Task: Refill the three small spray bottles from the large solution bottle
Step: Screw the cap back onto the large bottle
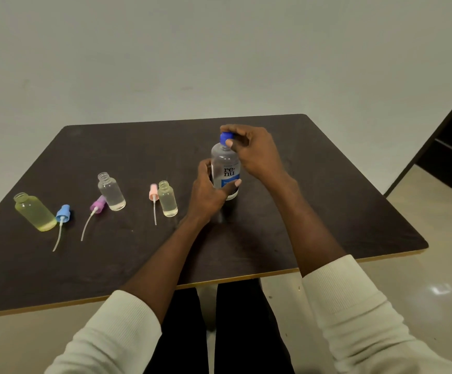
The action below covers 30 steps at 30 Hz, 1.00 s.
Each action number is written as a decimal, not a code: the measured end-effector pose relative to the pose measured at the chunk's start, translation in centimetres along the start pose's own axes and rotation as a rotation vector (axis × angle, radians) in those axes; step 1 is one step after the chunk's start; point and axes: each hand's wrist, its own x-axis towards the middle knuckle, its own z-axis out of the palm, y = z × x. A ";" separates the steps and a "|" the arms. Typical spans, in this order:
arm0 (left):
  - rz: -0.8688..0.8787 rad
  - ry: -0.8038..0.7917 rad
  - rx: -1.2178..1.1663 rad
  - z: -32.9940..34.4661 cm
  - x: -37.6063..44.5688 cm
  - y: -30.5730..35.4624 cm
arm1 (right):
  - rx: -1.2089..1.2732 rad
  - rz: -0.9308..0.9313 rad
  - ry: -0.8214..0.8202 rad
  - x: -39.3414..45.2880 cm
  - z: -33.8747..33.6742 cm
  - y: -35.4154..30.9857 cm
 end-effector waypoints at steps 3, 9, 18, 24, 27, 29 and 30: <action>0.003 0.001 -0.002 0.0 0.8 -0.2 | 0.046 0.008 0.095 0.7 0.7 0.5; 0.002 -0.007 -0.012 -0.1 0.8 -0.5 | -0.025 -0.073 0.102 1.0 1.4 0.9; 0.018 -0.003 -0.030 -0.1 0.9 -0.5 | -0.055 -0.071 0.005 1.0 1.0 0.7; 0.035 0.006 -0.026 0.0 0.8 -0.7 | -0.059 -0.062 0.113 1.6 1.6 0.8; 0.029 -0.003 -0.024 0.0 0.8 -0.6 | -0.082 -0.069 0.022 1.7 1.2 0.5; 0.026 -0.003 -0.026 0.0 0.9 -0.6 | 0.002 -0.056 -0.032 1.6 0.7 0.4; 0.026 -0.001 -0.030 0.0 0.9 -0.6 | -0.004 -0.063 -0.042 1.5 0.5 0.3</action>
